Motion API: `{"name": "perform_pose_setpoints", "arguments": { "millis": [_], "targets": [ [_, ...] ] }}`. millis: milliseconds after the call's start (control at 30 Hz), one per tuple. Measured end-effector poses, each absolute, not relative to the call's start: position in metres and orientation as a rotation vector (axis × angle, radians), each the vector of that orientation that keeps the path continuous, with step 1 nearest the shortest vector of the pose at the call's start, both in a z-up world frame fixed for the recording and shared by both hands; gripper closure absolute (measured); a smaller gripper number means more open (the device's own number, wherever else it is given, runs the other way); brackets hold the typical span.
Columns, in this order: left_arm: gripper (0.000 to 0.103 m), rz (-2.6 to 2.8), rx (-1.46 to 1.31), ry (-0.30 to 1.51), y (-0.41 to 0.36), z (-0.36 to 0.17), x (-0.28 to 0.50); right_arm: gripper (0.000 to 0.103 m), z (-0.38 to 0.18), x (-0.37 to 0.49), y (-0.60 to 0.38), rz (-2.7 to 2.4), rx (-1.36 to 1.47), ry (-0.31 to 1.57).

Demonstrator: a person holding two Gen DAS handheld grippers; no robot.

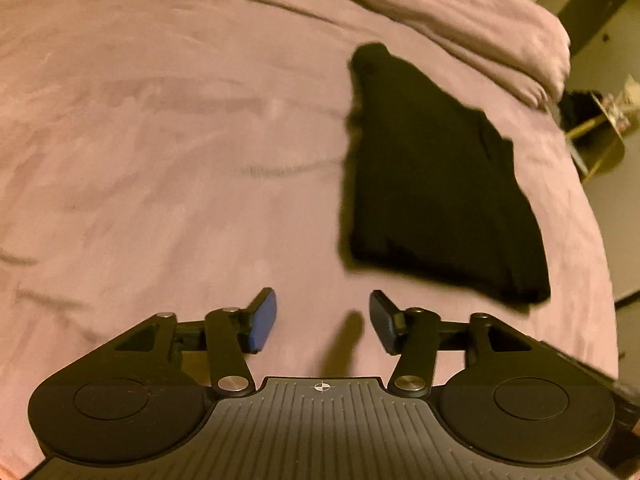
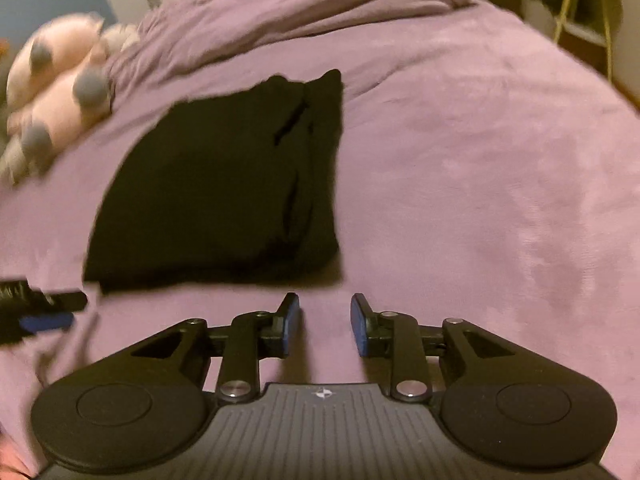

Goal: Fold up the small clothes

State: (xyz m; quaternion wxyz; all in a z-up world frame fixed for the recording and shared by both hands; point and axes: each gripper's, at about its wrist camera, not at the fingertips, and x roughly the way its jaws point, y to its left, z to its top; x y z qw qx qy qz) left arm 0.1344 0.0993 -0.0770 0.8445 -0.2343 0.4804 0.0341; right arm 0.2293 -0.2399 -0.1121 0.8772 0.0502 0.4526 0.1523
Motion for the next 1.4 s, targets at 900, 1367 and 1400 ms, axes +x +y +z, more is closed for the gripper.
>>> {"name": "perform_pose_setpoints", "arguments": {
  "millis": [900,1367,1400],
  "targets": [
    [0.009,0.067,-0.097,0.954,0.037,-0.001,0.12,0.004,-0.046,0.194,-0.183,0.236,-0.186,1.052],
    [0.009,0.054,-0.092,0.985,0.039,-0.007,0.122,0.004,-0.03,0.196,-0.189,0.223,-0.109,1.029],
    [0.009,0.054,-0.09,0.985,0.038,-0.007,0.122,0.004,-0.03,0.196,-0.189,0.221,-0.108,1.029]
  ]
}}
